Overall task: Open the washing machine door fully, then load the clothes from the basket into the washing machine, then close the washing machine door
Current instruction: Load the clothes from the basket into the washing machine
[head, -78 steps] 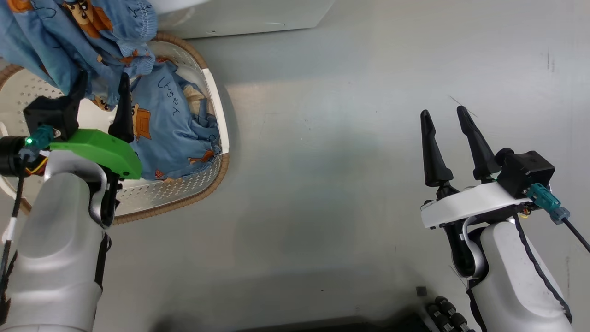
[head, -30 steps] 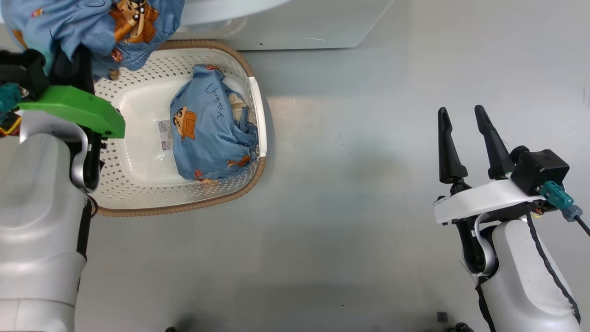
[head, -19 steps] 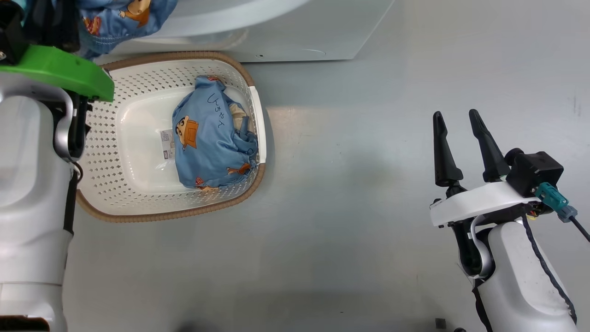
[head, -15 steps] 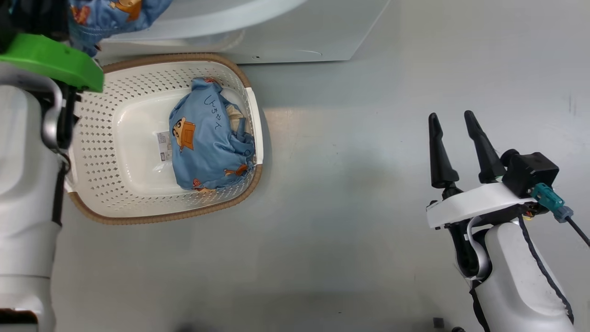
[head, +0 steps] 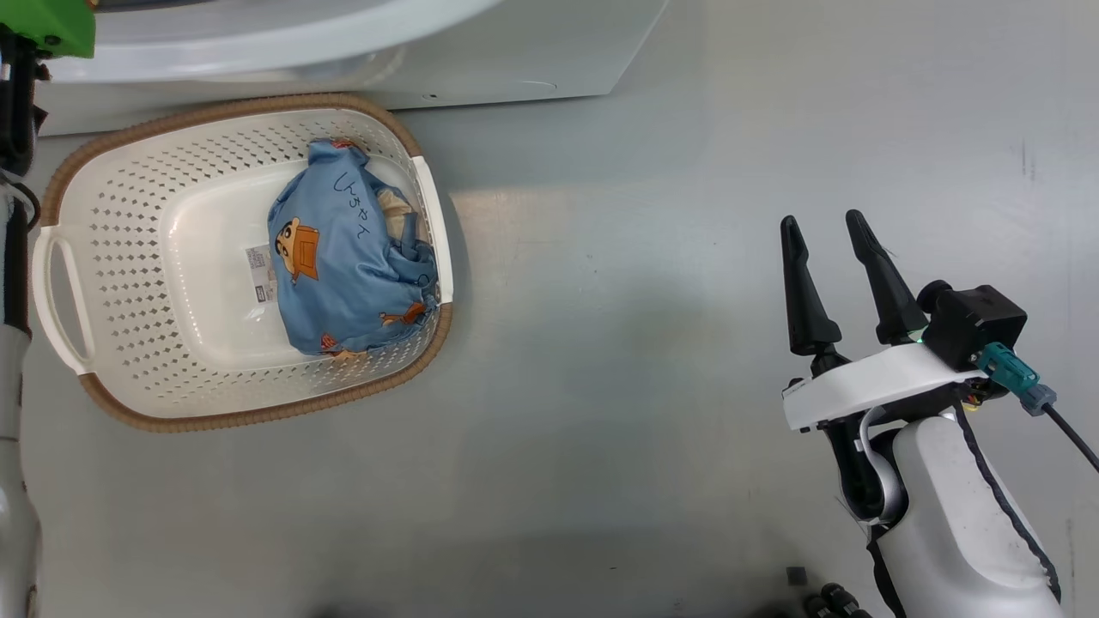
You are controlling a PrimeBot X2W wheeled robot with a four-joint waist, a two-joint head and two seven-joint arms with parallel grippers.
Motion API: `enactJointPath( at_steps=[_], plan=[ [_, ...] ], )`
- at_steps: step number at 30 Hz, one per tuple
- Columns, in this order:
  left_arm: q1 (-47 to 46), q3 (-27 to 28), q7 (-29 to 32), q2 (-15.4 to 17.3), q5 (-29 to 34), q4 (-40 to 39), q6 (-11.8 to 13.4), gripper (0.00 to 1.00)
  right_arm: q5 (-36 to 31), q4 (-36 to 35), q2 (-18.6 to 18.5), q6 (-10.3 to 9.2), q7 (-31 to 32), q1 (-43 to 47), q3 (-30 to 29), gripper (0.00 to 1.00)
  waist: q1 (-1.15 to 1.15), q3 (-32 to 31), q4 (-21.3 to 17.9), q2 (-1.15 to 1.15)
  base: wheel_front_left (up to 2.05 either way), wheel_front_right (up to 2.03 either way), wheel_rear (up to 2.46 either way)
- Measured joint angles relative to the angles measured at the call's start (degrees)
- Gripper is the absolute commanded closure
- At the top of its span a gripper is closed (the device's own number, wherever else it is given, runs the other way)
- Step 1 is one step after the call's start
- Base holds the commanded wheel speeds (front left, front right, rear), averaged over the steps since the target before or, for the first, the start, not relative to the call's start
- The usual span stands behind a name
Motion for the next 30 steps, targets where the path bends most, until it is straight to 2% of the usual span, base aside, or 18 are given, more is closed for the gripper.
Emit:
enactJointPath(
  at_steps=[21, 26, 30],
  plan=[
    [-11.69, -0.44, 10.89, -1.33, -4.74, 4.87, -0.18, 1.0, 0.91, -1.05, 0.01, -0.9, 0.0, 0.0, 1.03, 0.0, 0.0, 6.68, -1.22, 0.0, 0.0, 0.0, 0.0],
    [-15.53, -2.34, 10.4, -0.66, -4.74, 4.23, -0.18, 1.0, 1.04, -1.25, 0.03, -1.13, 0.0, -0.01, 1.92, 0.0, 0.0, 8.21, -1.21, 0.0, 0.0, 0.0, 0.0],
    [-17.73, -5.21, 5.83, -0.19, -3.01, 0.78, -0.18, 1.0, 1.15, -1.3, 0.01, -1.13, 0.0, 0.0, 2.18, 0.0, 0.0, 8.98, -1.3, 0.0, 0.0, 0.0, 0.0]
  ],
)
